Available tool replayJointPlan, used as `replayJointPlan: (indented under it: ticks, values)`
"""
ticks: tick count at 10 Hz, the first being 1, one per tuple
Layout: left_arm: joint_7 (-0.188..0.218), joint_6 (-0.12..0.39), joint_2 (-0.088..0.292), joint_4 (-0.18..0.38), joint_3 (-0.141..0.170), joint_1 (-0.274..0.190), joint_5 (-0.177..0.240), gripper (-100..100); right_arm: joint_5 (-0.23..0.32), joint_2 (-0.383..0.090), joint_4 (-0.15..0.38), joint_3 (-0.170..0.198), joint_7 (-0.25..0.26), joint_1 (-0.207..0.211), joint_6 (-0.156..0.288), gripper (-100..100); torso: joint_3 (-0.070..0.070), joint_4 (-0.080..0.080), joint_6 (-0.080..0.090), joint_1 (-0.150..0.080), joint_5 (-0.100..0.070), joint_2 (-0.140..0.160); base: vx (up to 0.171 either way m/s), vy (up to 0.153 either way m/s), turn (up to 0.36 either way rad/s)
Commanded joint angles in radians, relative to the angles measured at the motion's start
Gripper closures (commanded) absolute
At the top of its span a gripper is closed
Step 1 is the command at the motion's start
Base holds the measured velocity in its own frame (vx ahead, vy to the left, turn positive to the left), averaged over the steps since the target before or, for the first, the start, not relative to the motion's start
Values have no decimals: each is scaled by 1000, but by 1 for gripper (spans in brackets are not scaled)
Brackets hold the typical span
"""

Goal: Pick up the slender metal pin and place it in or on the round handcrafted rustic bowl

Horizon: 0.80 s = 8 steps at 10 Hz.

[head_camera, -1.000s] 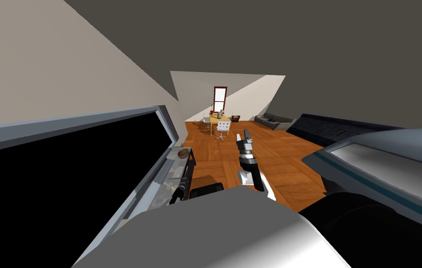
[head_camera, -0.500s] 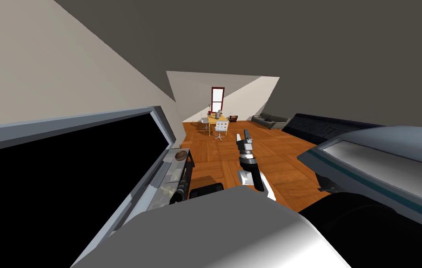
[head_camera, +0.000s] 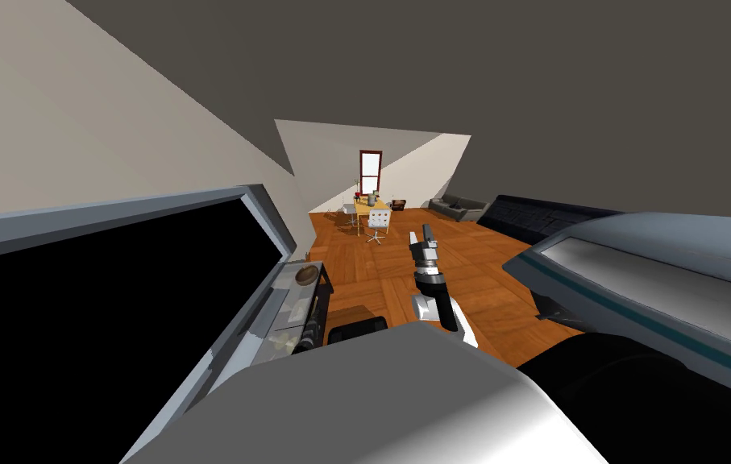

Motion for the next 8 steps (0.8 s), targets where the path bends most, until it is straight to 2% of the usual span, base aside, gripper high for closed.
replayJointPlan:
  ticks: [1,3,4,5,6,7,8]
  values:
    - [-8,2,1,-31,-2,24,9,-100,0,0,0,0,0,0,0,0,0,0,0,0,0,0,40,-6,-44]
    - [-23,-19,11,-54,-6,71,42,-100,0,0,0,0,0,0,0,0,0,0,0,1,0,1,54,-3,-115]
    - [-23,-19,11,-54,-6,71,42,-100,0,0,0,0,0,0,0,0,0,0,0,1,0,0,43,-3,-45]
    - [-30,-29,15,-66,-8,94,59,-100,0,0,0,0,0,0,0,0,0,0,0,1,0,0,39,-14,-82]
    - [-27,-32,11,-44,-5,74,51,-100,0,0,0,0,0,0,0,0,0,0,0,0,0,1,19,-6,-16]
    - [-28,-33,12,-45,-6,76,53,100,0,0,0,0,0,0,0,0,1,0,0,0,0,2,0,0,0]
    - [-27,-33,12,-45,-6,76,53,100,0,0,0,0,0,0,0,0,1,0,0,1,0,3,0,0,0]
